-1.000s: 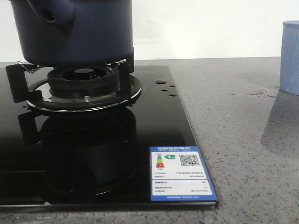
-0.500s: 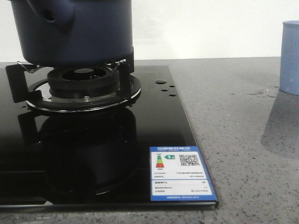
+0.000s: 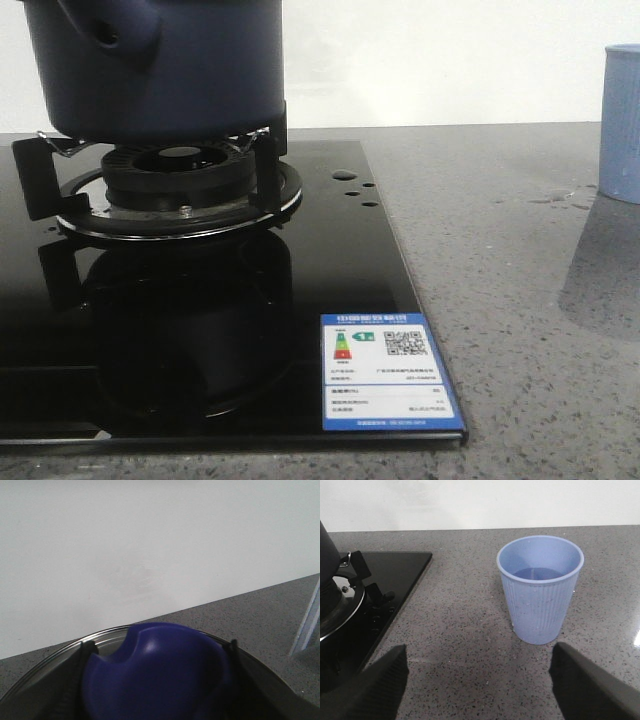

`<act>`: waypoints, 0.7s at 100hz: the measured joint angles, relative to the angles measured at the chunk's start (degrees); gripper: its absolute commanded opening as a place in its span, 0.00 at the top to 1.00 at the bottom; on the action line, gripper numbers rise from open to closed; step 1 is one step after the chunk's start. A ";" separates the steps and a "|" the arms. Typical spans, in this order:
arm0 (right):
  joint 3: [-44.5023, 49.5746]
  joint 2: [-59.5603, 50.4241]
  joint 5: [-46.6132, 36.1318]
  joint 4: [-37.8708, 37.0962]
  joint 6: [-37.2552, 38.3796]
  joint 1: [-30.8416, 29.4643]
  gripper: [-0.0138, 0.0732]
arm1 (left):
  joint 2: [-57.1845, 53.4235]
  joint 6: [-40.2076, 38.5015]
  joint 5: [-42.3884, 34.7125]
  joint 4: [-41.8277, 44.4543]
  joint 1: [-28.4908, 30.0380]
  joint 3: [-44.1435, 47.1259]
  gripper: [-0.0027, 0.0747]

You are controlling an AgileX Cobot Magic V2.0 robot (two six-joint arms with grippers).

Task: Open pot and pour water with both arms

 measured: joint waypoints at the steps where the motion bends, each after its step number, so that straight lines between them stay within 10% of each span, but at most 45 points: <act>1: 0.00 0.00 0.00 0.00 0.00 0.00 0.23 | 0.00 0.00 0.00 0.00 0.00 0.00 0.48; 70: 0.00 0.00 0.00 -1.92 0.00 0.00 0.23 | -4.43 0.00 0.80 0.00 0.84 0.10 0.48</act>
